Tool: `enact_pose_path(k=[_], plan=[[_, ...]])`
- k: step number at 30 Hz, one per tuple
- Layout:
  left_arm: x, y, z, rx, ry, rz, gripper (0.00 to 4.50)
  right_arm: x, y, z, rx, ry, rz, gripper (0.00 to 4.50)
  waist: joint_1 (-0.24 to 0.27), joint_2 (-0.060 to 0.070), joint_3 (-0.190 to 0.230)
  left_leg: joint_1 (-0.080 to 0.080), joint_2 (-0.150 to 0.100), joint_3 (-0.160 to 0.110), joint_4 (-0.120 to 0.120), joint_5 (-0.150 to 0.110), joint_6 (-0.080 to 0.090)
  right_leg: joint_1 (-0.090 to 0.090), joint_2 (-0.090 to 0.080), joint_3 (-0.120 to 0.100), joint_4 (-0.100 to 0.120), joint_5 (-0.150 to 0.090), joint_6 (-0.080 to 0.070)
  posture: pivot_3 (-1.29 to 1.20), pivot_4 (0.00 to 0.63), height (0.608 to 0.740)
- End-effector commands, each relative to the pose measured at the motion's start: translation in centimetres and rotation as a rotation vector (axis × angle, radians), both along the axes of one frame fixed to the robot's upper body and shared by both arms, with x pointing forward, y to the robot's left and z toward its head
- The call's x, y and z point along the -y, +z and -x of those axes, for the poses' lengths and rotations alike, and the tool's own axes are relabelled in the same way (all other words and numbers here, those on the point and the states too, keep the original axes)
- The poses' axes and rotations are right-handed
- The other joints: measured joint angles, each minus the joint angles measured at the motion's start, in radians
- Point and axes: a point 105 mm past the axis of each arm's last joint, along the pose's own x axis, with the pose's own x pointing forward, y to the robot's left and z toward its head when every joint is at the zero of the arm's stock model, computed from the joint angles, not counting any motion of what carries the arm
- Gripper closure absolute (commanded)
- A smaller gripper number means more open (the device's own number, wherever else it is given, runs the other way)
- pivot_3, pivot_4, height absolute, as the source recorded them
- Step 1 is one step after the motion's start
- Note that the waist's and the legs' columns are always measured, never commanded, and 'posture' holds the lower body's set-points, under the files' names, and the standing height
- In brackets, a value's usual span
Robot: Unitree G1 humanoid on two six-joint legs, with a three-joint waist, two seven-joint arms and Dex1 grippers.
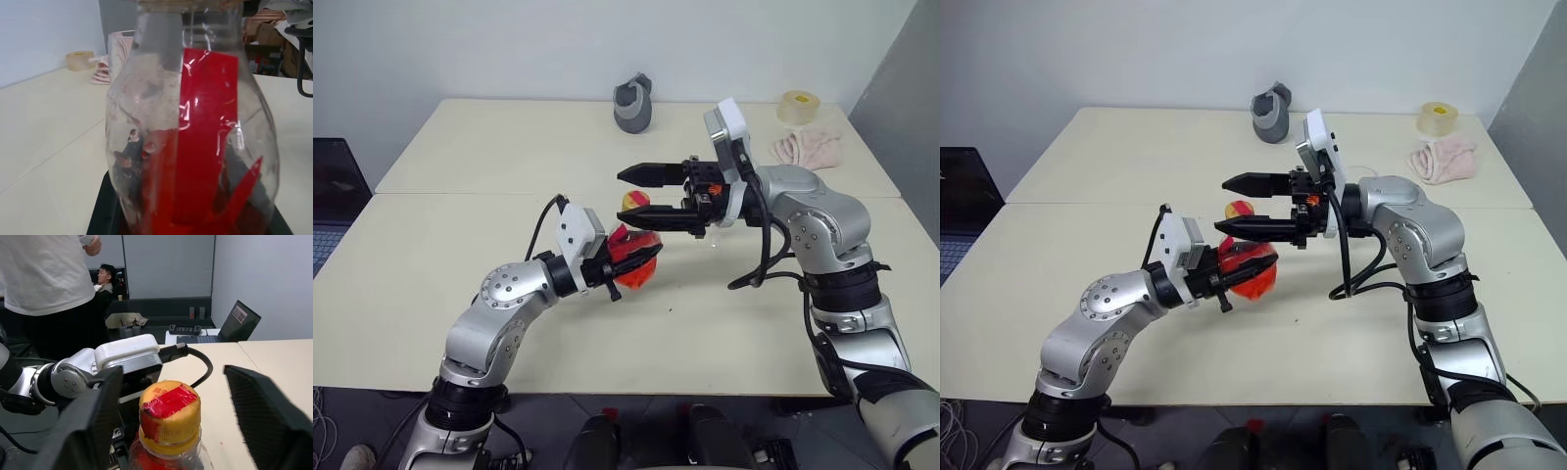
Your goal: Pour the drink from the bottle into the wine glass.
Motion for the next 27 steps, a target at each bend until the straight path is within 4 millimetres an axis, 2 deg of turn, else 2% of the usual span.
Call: enact_pose_path(k=[1,3,4,16,18,22,25,27], plan=[[0.0,1.4,0.5,0.064,-0.005,0.018,3.24,-0.2,0.9,0.5,0.048,0.028,-0.014,2.42,0.0,0.0,0.0,0.0,0.0,0.0,0.0,0.0,0.0,0.0,0.0,0.0,0.0,0.0,0.0,0.0,0.15,0.74],[0.1,1.4,0.4,0.066,-0.003,0.019,3.24,-0.2,0.9,0.5,0.05,0.031,-0.013,3.2,0.0,0.0,0.0,0.0,0.0,0.0,0.0,0.0,0.0,0.0,0.0,0.0,0.0,0.0,0.0,0.0,0.15,0.74],[0.1,1.4,0.4,0.067,-0.003,0.02,3.24,-0.2,0.9,0.5,0.052,0.031,-0.013,3.29,0.0,0.0,0.0,0.0,0.0,0.0,0.0,0.0,0.0,0.0,0.0,0.0,0.0,0.0,0.0,0.0,0.15,0.74],[0.2,1.1,1.1,0.054,-0.023,0.02,3.24,0.4,2.1,0.5,0.115,0.056,0.023,3.29,-0.001,0.0,0.0,0.0,0.0,0.0,0.0,0.0,0.0,0.0,0.0,0.0,0.0,0.0,0.0,0.0,0.15,0.74],[0.2,0.8,1.5,0.047,-0.033,0.018,3.24,0.6,2.3,0.0,0.097,0.049,0.034,3.29,-0.001,0.0,0.0,0.0,0.0,0.0,0.0,0.0,0.0,0.0,0.0,0.0,0.0,0.0,0.0,0.0,0.15,0.74],[0.3,0.6,2.1,0.038,-0.045,0.018,3.24,0.5,3.3,-0.1,-0.134,0.069,-0.017,3.29,-0.001,0.0,0.0,0.0,0.0,-0.001,0.0,0.0,0.0,0.0,0.0,0.0,0.0,0.0,0.0,0.0,0.15,0.74],[0.3,0.7,2.0,0.04,-0.04,0.022,3.24,0.4,3.2,0.3,-0.165,0.082,-0.015,3.29,0.001,0.0,0.0,0.0,0.0,-0.001,0.0,0.0,0.0,0.0,0.0,0.0,0.0,0.0,0.0,0.0,0.15,0.74],[0.3,0.9,1.8,0.043,-0.036,0.025,3.24,0.2,3.1,0.6,-0.103,0.078,-0.014,3.29,0.0,0.0,0.0,0.0,0.0,-0.001,0.0,0.0,0.0,0.0,0.0,0.0,0.0,0.0,0.0,0.0,0.15,0.74]])
